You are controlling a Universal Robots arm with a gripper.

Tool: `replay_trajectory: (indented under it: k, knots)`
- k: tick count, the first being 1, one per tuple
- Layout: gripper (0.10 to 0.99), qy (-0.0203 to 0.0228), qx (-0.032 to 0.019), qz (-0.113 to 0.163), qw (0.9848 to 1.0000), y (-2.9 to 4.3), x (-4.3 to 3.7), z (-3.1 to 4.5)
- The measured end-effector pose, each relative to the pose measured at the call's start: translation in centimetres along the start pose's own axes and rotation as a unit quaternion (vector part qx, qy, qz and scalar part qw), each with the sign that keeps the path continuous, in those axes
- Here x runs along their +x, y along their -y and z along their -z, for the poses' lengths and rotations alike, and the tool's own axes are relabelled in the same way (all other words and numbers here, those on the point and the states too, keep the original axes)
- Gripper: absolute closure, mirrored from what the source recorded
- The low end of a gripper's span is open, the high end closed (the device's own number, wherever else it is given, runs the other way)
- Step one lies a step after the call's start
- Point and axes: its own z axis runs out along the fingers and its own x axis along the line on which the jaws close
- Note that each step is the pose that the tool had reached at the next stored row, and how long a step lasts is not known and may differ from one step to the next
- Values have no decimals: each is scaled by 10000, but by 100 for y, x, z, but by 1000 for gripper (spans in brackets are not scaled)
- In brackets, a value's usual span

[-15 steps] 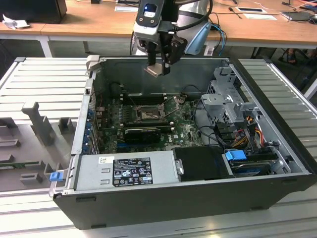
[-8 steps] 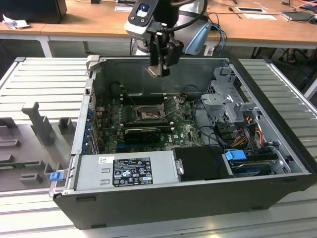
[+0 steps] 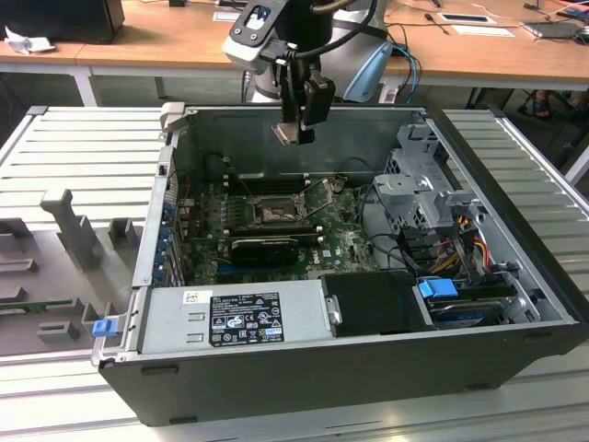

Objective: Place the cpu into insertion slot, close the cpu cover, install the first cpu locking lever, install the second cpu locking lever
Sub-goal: 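Place the cpu into insertion slot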

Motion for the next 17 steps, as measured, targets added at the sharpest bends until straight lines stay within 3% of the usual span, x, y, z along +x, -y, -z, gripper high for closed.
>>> replay_trajectory:
  k: [3, 9, 12, 14, 15, 17]
  knots:
    - [557, 23, -5, -263, 9997, 0, 0, -4]
    - [557, 60, -12, -705, 9975, 1, 0, -12]
    - [557, 79, -16, -915, 9958, 1, 0, -17]
    - [557, 104, -20, -1177, 9930, 3, -1, -33]
    - [557, 114, -21, -1272, 9918, 8, -2, -89]
    - [557, 115, -21, -1275, 9918, 11, -2, -125]
